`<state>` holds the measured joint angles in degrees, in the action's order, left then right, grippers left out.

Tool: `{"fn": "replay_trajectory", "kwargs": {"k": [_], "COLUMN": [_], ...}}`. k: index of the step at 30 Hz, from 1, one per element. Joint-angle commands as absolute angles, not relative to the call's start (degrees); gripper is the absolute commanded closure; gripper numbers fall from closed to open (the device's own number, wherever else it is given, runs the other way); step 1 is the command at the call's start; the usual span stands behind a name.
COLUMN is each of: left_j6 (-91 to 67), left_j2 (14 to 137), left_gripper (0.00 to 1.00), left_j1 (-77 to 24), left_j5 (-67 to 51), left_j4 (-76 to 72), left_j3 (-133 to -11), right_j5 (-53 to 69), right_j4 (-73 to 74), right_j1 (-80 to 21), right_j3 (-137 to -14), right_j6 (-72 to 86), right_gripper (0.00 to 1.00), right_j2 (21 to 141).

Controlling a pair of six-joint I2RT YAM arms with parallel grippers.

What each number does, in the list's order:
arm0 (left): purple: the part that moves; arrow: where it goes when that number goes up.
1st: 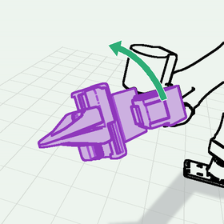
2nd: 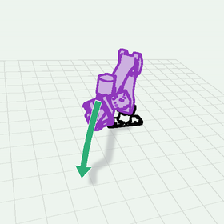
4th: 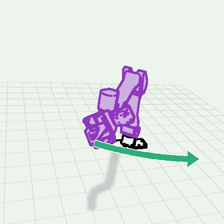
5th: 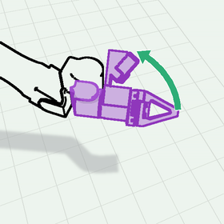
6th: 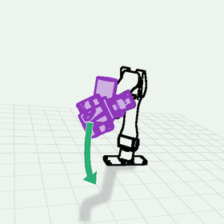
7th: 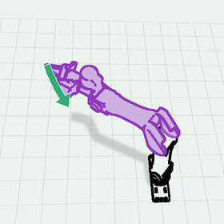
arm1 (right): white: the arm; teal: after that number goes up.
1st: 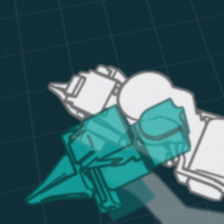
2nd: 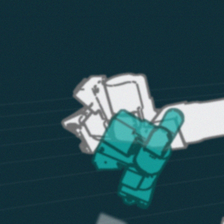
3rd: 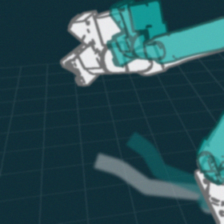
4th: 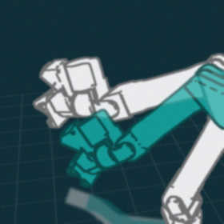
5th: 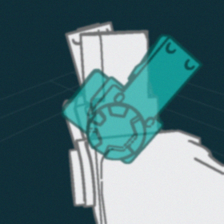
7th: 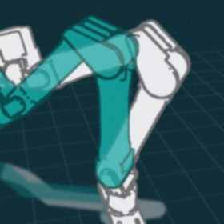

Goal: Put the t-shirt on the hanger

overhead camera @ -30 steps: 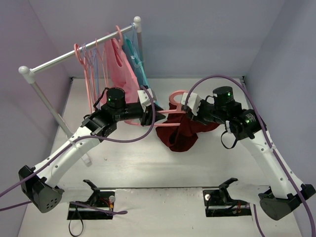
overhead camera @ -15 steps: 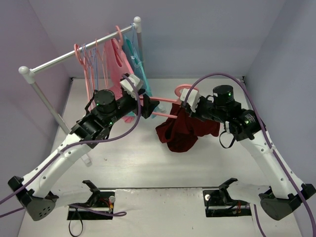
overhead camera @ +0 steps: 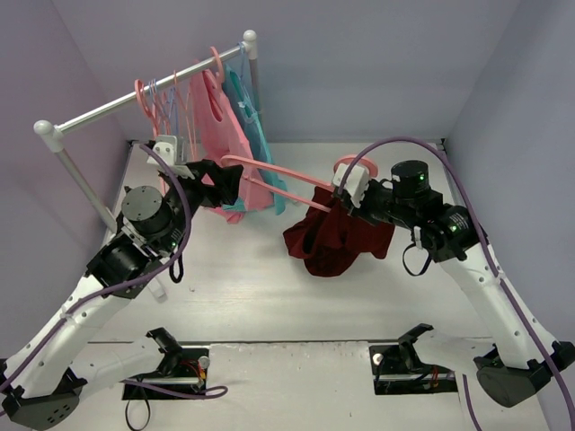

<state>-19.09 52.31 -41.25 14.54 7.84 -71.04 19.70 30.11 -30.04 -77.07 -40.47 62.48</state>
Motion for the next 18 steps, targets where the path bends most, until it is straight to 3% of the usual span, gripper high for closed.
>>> {"fn": "replay_trajectory", "kwargs": {"k": [1,6,10,18], "left_j6": [-18.6,-23.8,-35.5,-43.8], "left_j2": [50.0,45.8,46.2,56.8], "left_gripper": [0.31,0.31,0.31,0.31], "left_j1": [-41.7,-41.7,-42.7,-55.6], "left_j5": [20.6,23.0,17.8,27.4], "left_j4": [6.2,6.4,7.6,1.2], "left_j3": [-77.8,-72.8,-65.4,-56.5], "right_j5": [18.3,17.3,16.8,16.4], "right_j4": [26.6,26.5,26.5,26.5], "right_j1": [-29.9,-29.5,-29.0,-28.7], "right_j3": [-76.5,-75.6,-75.2,-75.5], "right_j6": [-39.1,-39.0,-39.0,-38.5], "right_gripper": [1.00,1.00,1.00,1.00], "right_j2": [61.7,61.0,60.9,61.4]}}
